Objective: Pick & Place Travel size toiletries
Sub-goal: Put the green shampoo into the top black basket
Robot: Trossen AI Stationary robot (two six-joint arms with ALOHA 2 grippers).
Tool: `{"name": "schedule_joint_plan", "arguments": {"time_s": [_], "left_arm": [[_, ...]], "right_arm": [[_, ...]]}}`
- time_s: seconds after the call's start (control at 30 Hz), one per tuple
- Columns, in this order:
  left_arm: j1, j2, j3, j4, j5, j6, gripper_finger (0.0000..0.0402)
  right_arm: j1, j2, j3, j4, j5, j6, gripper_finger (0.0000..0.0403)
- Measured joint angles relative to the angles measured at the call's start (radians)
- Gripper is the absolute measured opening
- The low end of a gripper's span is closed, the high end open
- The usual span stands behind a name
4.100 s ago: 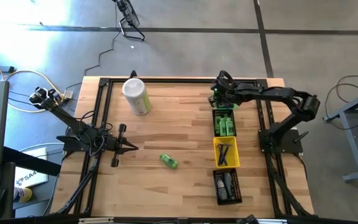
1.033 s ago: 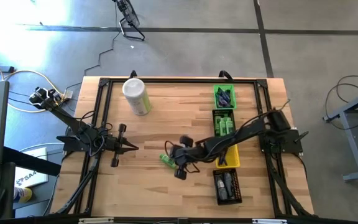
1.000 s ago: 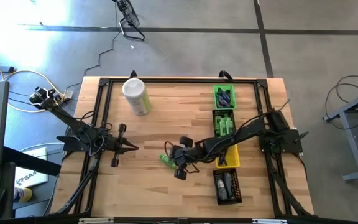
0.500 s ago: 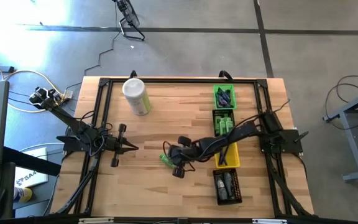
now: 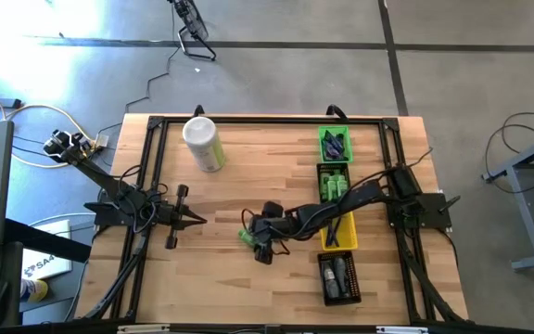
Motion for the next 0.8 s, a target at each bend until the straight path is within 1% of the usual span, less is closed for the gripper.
{"name": "schedule_joint_plan", "arguments": {"time_s": [0.07, 0.13, 0.27, 0.33, 0.57, 0.67, 0.8], "left_arm": [[0.000, 0.000, 0.000, 0.000, 0.000, 0.000, 0.0007], [0.000, 0.000, 0.000, 0.000, 0.000, 0.000, 0.0007], [0.000, 0.000, 0.000, 0.004, 0.000, -0.001, 0.0007], [0.000, 0.000, 0.000, 0.007, 0.000, -0.001, 0.0007], [0.000, 0.000, 0.000, 0.007, -0.001, -0.006, 0.0007], [0.000, 0.000, 0.000, 0.006, -0.001, -0.006, 0.0007], [0.000, 0.000, 0.000, 0.006, -0.001, -0.006, 0.0007]], "right_arm": [[-0.006, 0.011, 0.000, 0.009, -0.004, -0.003, 0.0360], [-0.012, 0.026, 0.001, 0.013, -0.008, -0.004, 0.0368], [-0.024, 0.081, 0.000, 0.041, -0.043, -0.004, 0.0366], [-0.027, 0.104, -0.001, 0.063, -0.058, -0.002, 0.0361], [-0.026, 0.123, 0.001, 0.058, -0.025, -0.004, 0.0340], [-0.025, 0.125, 0.002, 0.050, 0.007, -0.008, 0.0323], [-0.031, 0.125, 0.002, 0.045, 0.000, -0.008, 0.0292]]}}
